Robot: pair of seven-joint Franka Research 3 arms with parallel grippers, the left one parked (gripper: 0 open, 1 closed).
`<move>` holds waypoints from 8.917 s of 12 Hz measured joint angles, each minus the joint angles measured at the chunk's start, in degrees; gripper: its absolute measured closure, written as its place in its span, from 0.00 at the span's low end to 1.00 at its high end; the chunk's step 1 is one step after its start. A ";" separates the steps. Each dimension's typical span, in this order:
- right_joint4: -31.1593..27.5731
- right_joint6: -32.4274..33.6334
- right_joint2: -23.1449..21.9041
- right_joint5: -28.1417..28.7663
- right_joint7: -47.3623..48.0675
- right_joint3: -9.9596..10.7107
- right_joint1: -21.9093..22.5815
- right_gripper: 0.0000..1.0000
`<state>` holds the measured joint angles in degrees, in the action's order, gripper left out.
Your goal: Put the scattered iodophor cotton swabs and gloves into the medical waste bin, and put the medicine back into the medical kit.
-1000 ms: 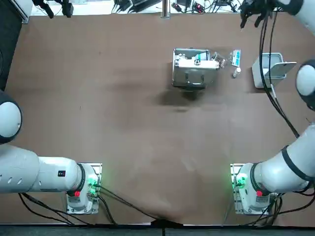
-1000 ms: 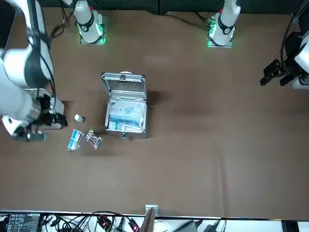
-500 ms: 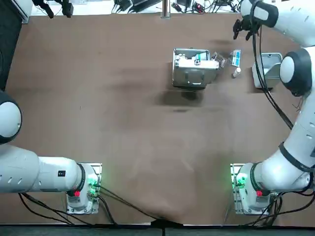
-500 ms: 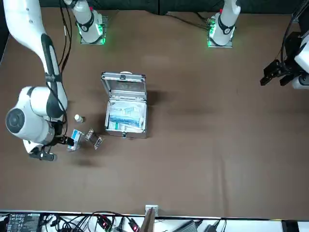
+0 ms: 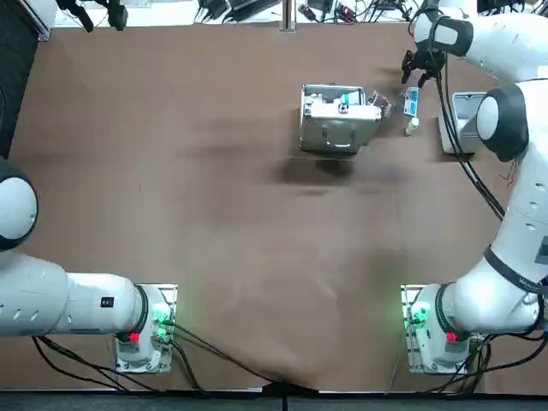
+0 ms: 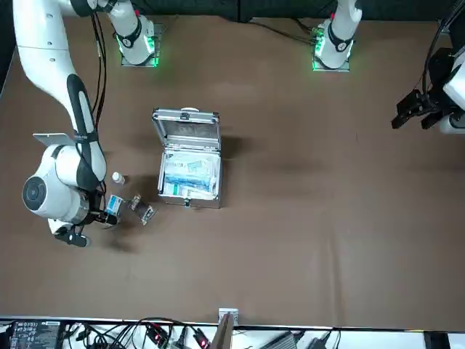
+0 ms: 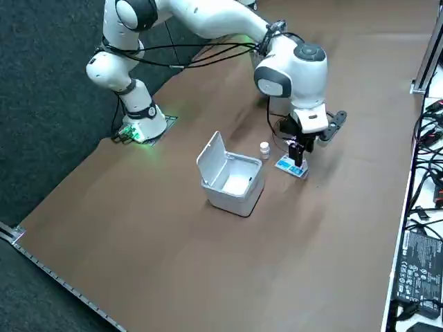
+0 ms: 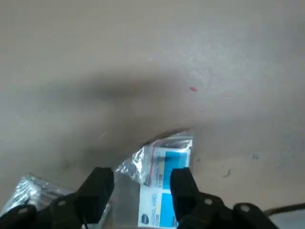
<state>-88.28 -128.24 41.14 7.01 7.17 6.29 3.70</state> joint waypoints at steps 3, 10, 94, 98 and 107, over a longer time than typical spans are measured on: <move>0.07 -1.92 1.33 0.00 0.01 -0.01 0.04 0.28; 0.32 -3.37 3.11 -0.04 -0.15 -0.03 0.08 0.35; 1.32 0.02 2.73 4.84 43.11 0.55 14.44 0.99; 5.08 1.15 0.11 4.83 43.11 1.72 14.36 0.99; 6.08 15.94 -13.07 4.23 33.44 11.57 9.52 0.99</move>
<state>-82.20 -112.30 28.07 11.24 40.61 17.86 13.21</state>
